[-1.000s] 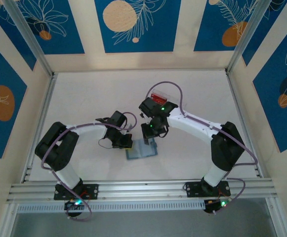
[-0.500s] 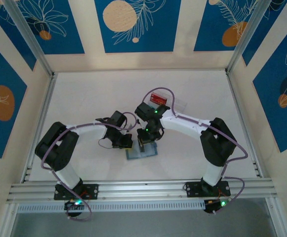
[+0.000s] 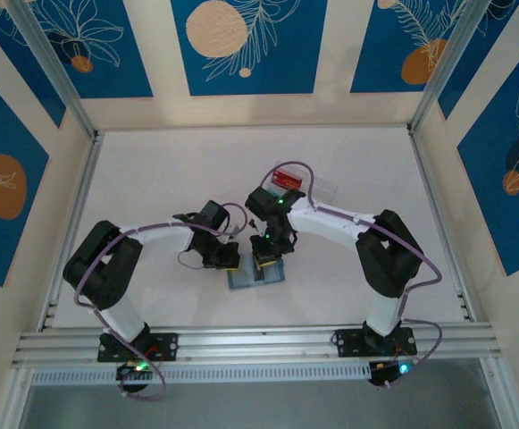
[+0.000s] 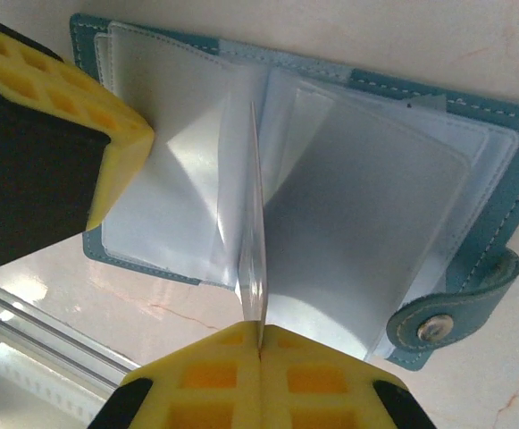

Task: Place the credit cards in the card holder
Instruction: Insert the credit card into the card slot.

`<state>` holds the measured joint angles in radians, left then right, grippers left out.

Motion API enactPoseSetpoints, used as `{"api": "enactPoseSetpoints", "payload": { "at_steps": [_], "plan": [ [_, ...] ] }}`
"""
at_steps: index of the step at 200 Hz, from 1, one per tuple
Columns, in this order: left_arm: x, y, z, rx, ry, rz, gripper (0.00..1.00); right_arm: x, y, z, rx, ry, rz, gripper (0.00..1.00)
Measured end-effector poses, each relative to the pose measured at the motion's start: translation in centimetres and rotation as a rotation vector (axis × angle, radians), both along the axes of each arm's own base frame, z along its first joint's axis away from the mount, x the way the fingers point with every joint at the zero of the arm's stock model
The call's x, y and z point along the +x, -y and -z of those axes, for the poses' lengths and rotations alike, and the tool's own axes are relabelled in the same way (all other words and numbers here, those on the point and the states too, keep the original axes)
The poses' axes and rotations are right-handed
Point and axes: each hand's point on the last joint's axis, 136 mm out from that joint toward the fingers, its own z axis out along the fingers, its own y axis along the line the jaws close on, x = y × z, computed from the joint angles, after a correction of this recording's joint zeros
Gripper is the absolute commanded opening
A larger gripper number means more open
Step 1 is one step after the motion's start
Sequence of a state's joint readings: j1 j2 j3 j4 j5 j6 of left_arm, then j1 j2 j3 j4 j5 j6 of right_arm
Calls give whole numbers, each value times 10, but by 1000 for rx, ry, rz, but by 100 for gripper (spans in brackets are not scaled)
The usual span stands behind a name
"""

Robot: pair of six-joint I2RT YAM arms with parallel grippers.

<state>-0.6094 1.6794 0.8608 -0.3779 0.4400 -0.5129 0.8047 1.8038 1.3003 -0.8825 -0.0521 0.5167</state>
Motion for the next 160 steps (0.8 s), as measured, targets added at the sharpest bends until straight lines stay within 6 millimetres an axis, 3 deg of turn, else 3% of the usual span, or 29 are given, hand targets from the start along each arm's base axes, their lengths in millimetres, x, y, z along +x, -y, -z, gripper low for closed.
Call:
{"api": "enactPoseSetpoints", "payload": {
  "at_steps": [48, 83, 98, 136, 160],
  "plan": [
    [0, 0, 0, -2, 1, 0, 5, 5, -9, 2, 22, -19, 6, 16],
    [0, 0, 0, -2, 1, 0, 5, 1, -10, 14, 7, -59, 9, 19],
    [0, 0, 0, -2, 1, 0, 5, 0, -10, 17, 5, -69, 8, 18],
    [0, 0, 0, -2, 1, 0, 5, 1, -12, 17, 11, -68, 11, 0],
    [0, 0, 0, -2, 1, 0, 5, 2, -11, 13, 36, -47, 22, 0]
  ]
}}
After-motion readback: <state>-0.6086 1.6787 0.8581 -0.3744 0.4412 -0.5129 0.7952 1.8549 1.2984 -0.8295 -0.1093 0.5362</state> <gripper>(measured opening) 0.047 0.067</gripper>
